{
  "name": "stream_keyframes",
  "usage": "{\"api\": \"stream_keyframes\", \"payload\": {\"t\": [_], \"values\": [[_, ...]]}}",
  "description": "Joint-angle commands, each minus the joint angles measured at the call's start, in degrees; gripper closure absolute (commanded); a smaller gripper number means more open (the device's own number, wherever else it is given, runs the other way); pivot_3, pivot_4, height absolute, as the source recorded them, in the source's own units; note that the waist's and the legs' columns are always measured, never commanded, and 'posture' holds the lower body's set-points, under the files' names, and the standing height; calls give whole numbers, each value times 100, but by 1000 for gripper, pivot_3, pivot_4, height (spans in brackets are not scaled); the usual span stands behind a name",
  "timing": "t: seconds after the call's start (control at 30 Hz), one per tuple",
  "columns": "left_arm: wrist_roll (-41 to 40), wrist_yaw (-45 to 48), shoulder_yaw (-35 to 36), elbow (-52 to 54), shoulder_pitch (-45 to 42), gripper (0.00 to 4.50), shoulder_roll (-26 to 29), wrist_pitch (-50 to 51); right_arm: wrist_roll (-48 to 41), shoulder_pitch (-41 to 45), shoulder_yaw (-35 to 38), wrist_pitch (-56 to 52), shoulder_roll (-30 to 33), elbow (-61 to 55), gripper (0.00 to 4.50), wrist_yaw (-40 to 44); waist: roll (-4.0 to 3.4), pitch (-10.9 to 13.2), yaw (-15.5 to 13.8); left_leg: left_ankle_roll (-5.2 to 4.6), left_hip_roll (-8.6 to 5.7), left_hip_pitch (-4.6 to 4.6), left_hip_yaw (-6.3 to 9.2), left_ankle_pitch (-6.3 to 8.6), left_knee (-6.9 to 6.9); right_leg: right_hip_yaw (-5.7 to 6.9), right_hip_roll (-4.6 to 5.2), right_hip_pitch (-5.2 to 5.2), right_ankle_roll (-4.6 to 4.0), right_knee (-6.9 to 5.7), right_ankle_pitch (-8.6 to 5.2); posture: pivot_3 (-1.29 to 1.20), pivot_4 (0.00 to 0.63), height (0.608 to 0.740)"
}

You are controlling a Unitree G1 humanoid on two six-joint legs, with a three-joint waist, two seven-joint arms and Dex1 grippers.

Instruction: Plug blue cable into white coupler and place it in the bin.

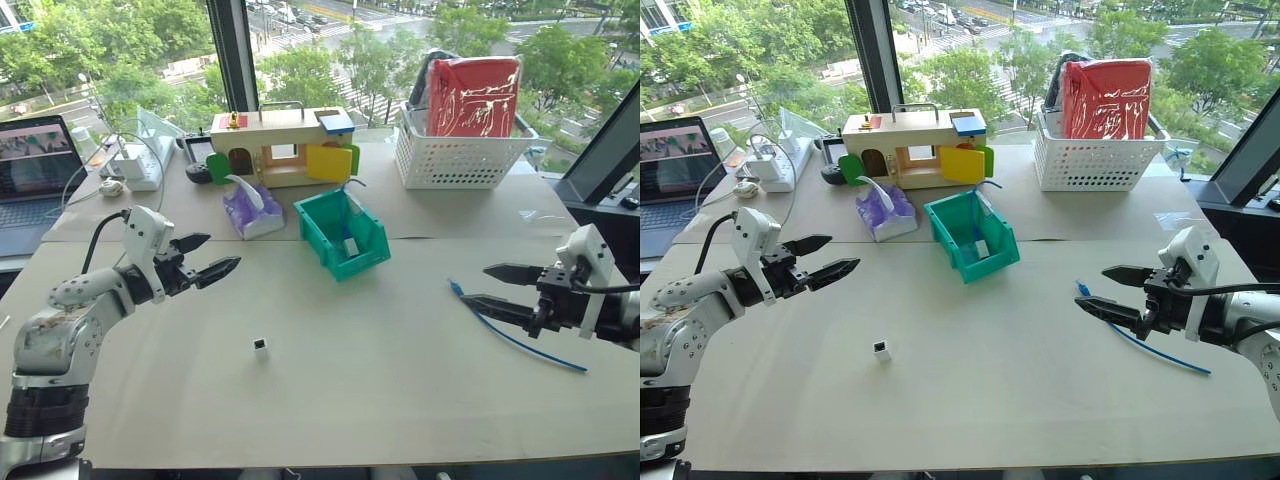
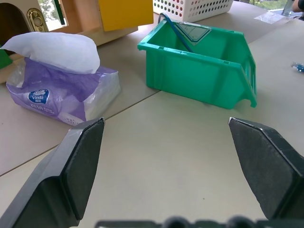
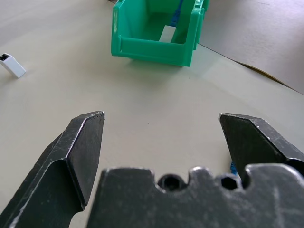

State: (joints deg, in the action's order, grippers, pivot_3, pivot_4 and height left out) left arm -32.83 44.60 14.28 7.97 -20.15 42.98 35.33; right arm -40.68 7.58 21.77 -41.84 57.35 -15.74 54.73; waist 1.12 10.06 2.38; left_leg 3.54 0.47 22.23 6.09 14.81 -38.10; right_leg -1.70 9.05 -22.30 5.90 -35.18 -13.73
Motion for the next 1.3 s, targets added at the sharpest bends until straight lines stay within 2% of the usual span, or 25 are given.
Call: {"api": "stream_keyframes", "payload": {"t": [0.03, 0.17, 0.33, 0.6, 0.8, 0.93, 1.03, 1.17, 1.2, 1.23, 1.27, 1.3], "values": [[110, 287, -186, -79, -371, 16, 72, -267, -28, 83, 253, 48, -26, -112, 44, -142, 0, 0, -1, 0, 0, 0, 0, 0, 0, 0, 0, 0, 0, 0, 0, 0, 150, 740], [-174, 1148, -552, -213, -1002, 16, 150, -84, 90, 298, 133, -111, 13, -62, 44, -484, 3, 2, -36, 6, -1, 8, 1, -6, -1, 0, 0, 0, 0, 1, 0, 0, 150, 740], [-568, 2281, -905, 98, -1103, 16, 463, 241, 667, 631, -909, -387, 3, 183, 44, -794, 2, 1, 45, 6, 3, 0, 1, -7, 1, -5, -7, -1, -3, -2, -2, 0, 150, 740], [-725, 2495, -830, 466, -892, 16, 666, 427, 1616, 1706, -1902, -157, -479, 1838, 44, -1044, -1, 4, 52, 4, 4, 2, -1, -8, 1, -16, -12, -7, -13, -7, -9, 0, 150, 740], [-772, 2518, -695, 611, -777, 16, 767, 428, 2273, 2335, -2339, 423, -920, 3295, 44, -915, -1, 4, 40, 4, 5, 3, -2, -8, 2, -17, -14, -9, -13, -5, -9, 0, 150, 740], [-773, 2467, -611, 675, -726, 16, 847, 413, 2569, 2402, -2488, 837, -1172, 3932, 1107, -764, 1, 3, 45, 5, 5, -2, -1, -8, 2, -17, -14, -3, -13, -2, -9, 0, 150, 740], [-838, 2511, -582, 745, -667, 16, 908, 467, 2609, 2341, -2438, 1044, -1272, 3965, 2229, -590, 1, 2, 53, 7, 10, -10, -2, -9, 2, -17, -18, 0, -13, -8, -9, 0, 150, 740], [-987, 2644, -554, 788, -641, 16, 977, 491, 2738, 2297, -2432, 1342, -1236, 3900, 3462, -363, 1, 2, 85, 7, 20, -15, -1, -9, 2, -17, -26, 0, -15, -16, -10, 0, 150, 740], [-1002, 2661, -549, 781, -640, 16, 985, 486, 2814, 2293, -2464, 1509, -1192, 3842, 3633, -296, 1, 2, 90, 7, 20, -15, -2, -9, 2, -17, -26, 0, -15, -17, -10, 0, 150, 740], [-1020, 2680, -549, 775, -651, 16, 990, 489, 2870, 2311, -2519, 1727, -1124, 3658, 4138, -130, 1, 2, 94, 7, 20, -15, -2, -9, 2, -17, -26, 0, -15, -17, -10, 0, 150, 740], [-1034, 2694, -555, 770, -664, 16, 994, 484, 2904, 2331, -2576, 1927, -1066, 3458, 4385, 63, 1, 3, 98, 7, 20, -15, -2, -9, 2, -17, -26, 0, -15, -17, -10, 0, 150, 740], [-1043, 2704, -561, 762, -674, 16, 998, 478, 2931, 2348, -2609, 2058, -1037, 3331, 4417, 201, -1, 4, 106, 7, 20, -14, -2, -9, 2, -17, -26, -3, -15, -19, -10, 0, 150, 740]]}}
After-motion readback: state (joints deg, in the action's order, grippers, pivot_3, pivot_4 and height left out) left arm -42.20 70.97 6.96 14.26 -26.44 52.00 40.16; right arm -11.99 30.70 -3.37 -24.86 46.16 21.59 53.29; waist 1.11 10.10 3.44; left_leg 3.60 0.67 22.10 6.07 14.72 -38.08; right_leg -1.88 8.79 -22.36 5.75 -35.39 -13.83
